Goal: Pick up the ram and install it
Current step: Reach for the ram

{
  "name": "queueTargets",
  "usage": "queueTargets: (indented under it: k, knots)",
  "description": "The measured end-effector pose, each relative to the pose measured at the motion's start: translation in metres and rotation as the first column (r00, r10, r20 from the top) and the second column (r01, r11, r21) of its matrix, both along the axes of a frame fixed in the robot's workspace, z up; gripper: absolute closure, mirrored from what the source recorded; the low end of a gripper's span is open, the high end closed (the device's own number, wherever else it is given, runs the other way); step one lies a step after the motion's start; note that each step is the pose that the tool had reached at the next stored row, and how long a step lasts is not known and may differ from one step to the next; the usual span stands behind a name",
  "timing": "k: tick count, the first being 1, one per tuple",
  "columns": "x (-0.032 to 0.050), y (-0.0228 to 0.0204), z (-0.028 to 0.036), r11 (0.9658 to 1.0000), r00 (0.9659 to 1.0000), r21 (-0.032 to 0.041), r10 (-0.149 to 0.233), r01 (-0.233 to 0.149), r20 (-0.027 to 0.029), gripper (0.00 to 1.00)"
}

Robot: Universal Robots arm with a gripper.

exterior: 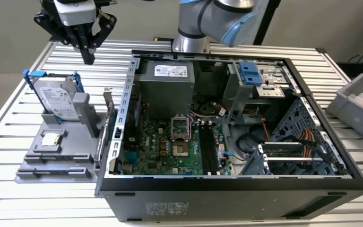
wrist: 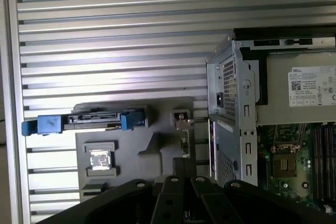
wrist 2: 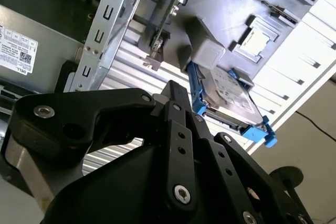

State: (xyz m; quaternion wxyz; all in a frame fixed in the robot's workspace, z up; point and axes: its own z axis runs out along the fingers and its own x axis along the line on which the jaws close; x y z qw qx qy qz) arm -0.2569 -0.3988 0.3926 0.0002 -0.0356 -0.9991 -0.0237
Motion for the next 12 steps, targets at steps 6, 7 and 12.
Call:
queueTargets:
  k: [6,7,12]
  knots:
    - [-0.0056,0.0,0.0,1.0,1.0,0.0,0.0,0.0,-0.0004,1.0]
    - [-0.0065,0.0,0.0,1.0,1.0,-0.0001,0.0,0.0,-0.0005,1.0]
    - [-0.0111,0.0,0.0001,1.0,1.0,-0.0001,0.0,0.0,-0.0008,1.0]
